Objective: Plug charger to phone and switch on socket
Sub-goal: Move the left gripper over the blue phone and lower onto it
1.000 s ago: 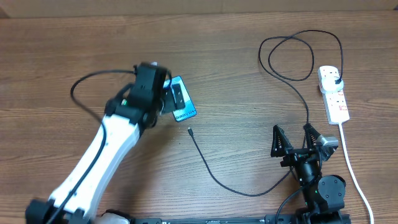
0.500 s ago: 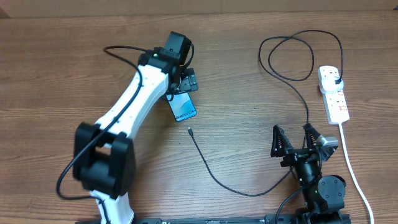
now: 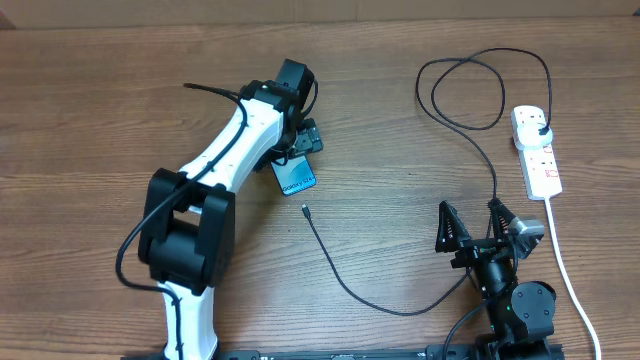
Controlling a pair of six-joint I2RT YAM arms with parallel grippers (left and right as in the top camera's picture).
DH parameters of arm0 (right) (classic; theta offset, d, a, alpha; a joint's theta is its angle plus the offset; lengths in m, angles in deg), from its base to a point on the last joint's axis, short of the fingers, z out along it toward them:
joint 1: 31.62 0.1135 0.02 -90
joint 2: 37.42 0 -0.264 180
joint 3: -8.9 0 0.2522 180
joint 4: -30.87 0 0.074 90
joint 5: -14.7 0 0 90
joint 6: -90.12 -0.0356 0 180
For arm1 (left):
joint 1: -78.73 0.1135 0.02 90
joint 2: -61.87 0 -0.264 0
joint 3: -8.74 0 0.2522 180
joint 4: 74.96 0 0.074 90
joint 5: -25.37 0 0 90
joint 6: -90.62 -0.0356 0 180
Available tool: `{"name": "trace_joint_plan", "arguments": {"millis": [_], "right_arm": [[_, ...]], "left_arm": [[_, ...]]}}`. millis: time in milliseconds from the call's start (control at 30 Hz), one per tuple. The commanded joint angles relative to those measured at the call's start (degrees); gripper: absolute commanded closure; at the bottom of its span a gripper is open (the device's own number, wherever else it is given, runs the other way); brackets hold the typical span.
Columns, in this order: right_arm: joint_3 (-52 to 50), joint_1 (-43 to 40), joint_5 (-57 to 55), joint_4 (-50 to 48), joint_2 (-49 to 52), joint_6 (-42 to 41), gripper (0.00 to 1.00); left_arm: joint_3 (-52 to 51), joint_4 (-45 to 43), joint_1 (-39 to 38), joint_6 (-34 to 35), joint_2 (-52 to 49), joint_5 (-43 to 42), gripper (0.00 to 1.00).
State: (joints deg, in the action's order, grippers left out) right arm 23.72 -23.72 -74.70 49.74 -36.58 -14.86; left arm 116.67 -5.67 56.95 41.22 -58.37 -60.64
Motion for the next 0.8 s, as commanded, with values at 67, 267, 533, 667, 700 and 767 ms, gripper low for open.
{"name": "trace_joint_plan", "arguments": {"millis": [67,267,533,667,700,767], "right_arm": [[-0.61,-0.22,-0.5,-0.37,-0.68,0.07,0.0],[-0.61,-0.22,-0.5,-0.37,-0.68,0.07,0.0],[-0.61,-0.22,-0.5,-0.37,-0.68,0.07,0.0],[-0.61,-0.22,-0.5,-0.37,-0.68,0.07,0.0],[-0.61,-0.22,-0.5,-0.37,-0.68,0.07,0.0],[-0.61,-0.22,-0.5,-0.37,-0.68,0.07,0.0]], "left_arm": [[1.25,-0.09,-0.37,1.64,-3.87,-1.66,0.0],[1.25,-1.18,0.11,1.64,-5.75,-3.82,0.0],[1.25,-1.92,0.11,1.7,-6.03,-3.5,0.0],[1.25,-1.4,0.11,2.84,-6.05,-3.34,0.0],[1.25,-1.31,0.11,3.17,-6.08,-3.37,0.0],[1.25,-1.38,0.11,3.17,-6.08,-3.37,0.0]]}}
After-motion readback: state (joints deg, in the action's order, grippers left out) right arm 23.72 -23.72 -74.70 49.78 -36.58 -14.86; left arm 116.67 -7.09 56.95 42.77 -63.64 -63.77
